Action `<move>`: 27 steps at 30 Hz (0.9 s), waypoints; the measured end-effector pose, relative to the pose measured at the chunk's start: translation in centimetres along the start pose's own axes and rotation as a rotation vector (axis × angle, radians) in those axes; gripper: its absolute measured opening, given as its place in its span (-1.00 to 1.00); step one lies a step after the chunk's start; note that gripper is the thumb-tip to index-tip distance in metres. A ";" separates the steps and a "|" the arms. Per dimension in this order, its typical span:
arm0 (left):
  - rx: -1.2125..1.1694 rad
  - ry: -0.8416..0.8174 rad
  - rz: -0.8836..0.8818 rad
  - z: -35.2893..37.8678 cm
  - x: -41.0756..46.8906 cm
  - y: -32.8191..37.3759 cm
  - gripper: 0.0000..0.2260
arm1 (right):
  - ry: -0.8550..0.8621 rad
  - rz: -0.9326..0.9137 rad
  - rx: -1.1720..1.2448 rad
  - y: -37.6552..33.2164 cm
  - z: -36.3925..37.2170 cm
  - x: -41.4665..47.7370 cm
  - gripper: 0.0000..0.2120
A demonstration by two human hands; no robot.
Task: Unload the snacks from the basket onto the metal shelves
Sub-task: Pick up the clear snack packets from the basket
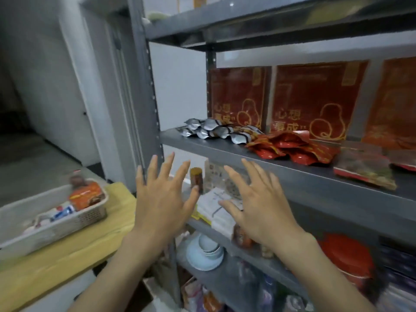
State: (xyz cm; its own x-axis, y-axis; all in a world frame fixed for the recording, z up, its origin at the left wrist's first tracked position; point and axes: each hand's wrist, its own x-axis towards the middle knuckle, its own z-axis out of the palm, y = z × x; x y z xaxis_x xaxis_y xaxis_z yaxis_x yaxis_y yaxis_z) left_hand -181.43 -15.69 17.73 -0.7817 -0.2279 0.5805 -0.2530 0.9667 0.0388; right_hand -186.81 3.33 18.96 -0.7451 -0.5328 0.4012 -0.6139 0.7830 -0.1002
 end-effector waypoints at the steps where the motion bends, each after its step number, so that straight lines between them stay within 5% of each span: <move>1: 0.014 0.000 -0.026 -0.2 -0.6 -2.3 -0.44 | 0.007 -0.028 0.022 -2.1 0.9 0.8 -0.34; 13: 0.054 -0.030 -0.344 0.3 -6.8 -29.6 -0.44 | -0.082 -0.271 0.291 -28.0 12.8 10.2 -0.34; 27: -0.073 0.000 -0.514 12.9 0.8 -49.3 -0.50 | -0.170 -0.349 0.636 -39.3 29.5 29.8 -0.42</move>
State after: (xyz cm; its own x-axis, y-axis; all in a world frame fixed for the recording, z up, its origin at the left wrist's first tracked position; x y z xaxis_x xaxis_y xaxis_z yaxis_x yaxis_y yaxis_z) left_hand -176.92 -65.03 5.80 -0.5671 -0.6753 0.4715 -0.5636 0.7356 0.3757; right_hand -192.61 -52.78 8.03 -0.4779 -0.7991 0.3648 -0.8161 0.2503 -0.5209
